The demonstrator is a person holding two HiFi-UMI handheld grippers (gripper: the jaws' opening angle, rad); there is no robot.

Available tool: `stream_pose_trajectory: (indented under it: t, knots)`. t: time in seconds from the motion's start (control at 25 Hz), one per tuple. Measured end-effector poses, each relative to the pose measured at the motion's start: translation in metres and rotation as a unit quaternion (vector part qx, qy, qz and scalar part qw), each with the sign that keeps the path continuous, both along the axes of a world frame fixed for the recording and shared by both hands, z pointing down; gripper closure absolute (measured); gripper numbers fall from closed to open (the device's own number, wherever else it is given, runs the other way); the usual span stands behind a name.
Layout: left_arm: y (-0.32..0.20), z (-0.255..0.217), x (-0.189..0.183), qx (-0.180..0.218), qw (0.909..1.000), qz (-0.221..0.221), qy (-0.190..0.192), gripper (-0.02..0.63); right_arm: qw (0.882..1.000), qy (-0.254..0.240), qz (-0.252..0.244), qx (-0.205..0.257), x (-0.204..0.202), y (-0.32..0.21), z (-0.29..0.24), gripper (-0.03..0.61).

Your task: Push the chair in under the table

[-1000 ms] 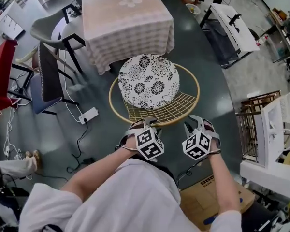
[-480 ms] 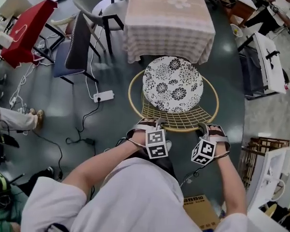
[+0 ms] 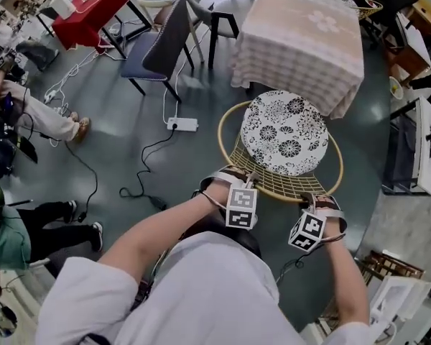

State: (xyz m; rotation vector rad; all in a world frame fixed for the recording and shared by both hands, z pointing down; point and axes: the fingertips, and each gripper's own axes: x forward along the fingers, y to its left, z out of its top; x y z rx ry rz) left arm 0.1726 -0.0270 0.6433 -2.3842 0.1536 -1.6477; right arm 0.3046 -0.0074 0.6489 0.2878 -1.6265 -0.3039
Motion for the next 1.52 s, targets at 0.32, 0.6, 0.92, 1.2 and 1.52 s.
stream_pose_trajectory:
  t: [0.32,0.6,0.92,1.2,1.52]
  knots:
    - [0.002,0.002,0.000,-0.012,0.9997,-0.007,-0.023,0.515,1.000,-0.014,0.010,-0.017,-0.001,0.000,-0.002,0.528]
    - [-0.040,0.007,-0.003,0.006,0.9980,-0.039,-0.049,0.514,0.999,-0.033,0.040,-0.008,-0.005,-0.036,-0.003,0.528]
    - [-0.094,0.007,0.002,0.020,0.9966,-0.056,-0.057,0.514,0.998,-0.041,0.049,-0.006,0.000,-0.088,-0.004,0.526]
    - [-0.150,0.009,0.004,0.019,0.9962,-0.064,-0.056,0.514,0.998,-0.039,0.050,-0.006,0.003,-0.144,-0.002,0.526]
    - [-0.215,0.010,0.009,0.019,0.9964,-0.062,-0.054,0.514,0.998,-0.035,0.060,-0.002,0.008,-0.210,-0.002,0.523]
